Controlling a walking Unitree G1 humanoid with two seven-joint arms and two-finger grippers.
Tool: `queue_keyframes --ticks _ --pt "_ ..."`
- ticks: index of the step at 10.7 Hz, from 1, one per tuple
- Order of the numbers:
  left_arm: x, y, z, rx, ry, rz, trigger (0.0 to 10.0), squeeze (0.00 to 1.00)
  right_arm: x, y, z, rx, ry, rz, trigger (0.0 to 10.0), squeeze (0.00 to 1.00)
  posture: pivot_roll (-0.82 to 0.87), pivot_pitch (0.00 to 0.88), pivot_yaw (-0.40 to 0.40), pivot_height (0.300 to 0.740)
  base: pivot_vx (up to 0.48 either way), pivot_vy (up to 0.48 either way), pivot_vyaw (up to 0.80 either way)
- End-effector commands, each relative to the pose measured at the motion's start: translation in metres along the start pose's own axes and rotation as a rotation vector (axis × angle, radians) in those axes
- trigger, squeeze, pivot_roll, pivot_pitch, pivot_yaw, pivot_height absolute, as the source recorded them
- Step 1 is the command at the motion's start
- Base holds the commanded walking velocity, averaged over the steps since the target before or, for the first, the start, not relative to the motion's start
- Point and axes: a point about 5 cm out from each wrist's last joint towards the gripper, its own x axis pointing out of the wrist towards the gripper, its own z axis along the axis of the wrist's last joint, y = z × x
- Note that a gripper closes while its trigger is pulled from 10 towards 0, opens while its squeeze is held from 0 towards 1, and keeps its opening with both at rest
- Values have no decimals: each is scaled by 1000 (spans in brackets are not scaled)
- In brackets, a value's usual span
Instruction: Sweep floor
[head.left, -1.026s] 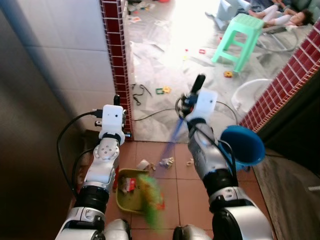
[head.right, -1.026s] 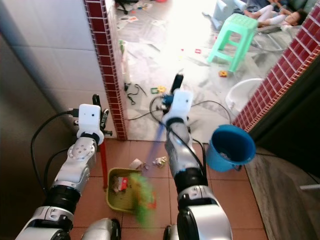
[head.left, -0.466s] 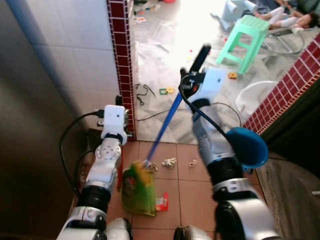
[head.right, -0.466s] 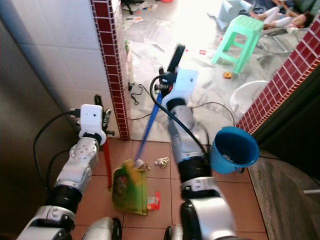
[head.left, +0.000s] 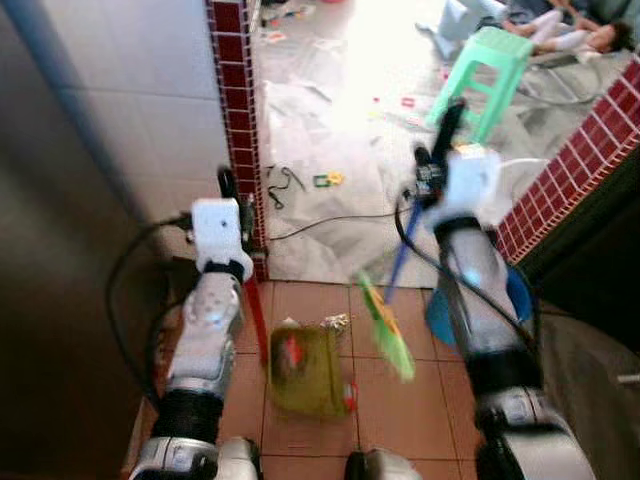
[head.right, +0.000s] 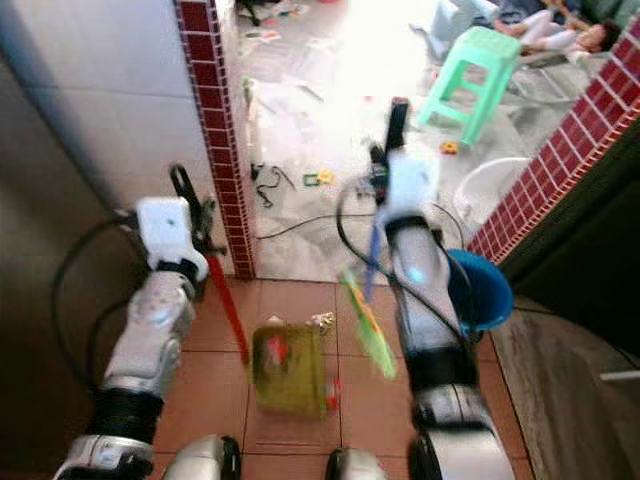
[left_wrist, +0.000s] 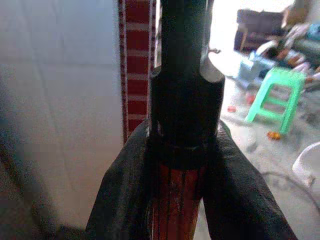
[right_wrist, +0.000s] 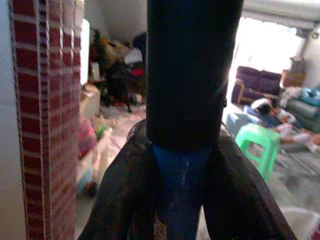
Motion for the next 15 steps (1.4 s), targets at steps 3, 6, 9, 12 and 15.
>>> queue_keyframes --ticks 3,6,9,12,15 --pt "-6 8 42 16 -130 -42 10000 0 -18 -4 -5 -34 34 -24 10000 0 -1 27 -53 740 0 0 0" --pt "-12 13 56 21 -141 -53 10000 0 -22 -4 -6 -34 56 -33 10000 0 -1 27 -52 740 0 0 0" --pt "-26 8 50 4 -102 -56 10000 0 -16 -2 -4 -7 67 -71 10000 0 4 37 -60 740 0 0 0" --pt "-31 6 46 -23 -79 -68 10000 0 -16 5 -7 36 97 -60 10000 0 6 31 -71 740 0 0 -533" --pt "-28 2 46 -32 -76 -78 10000 0 -14 0 -8 30 102 -67 10000 0 -3 27 -67 740 0 -246 -371"
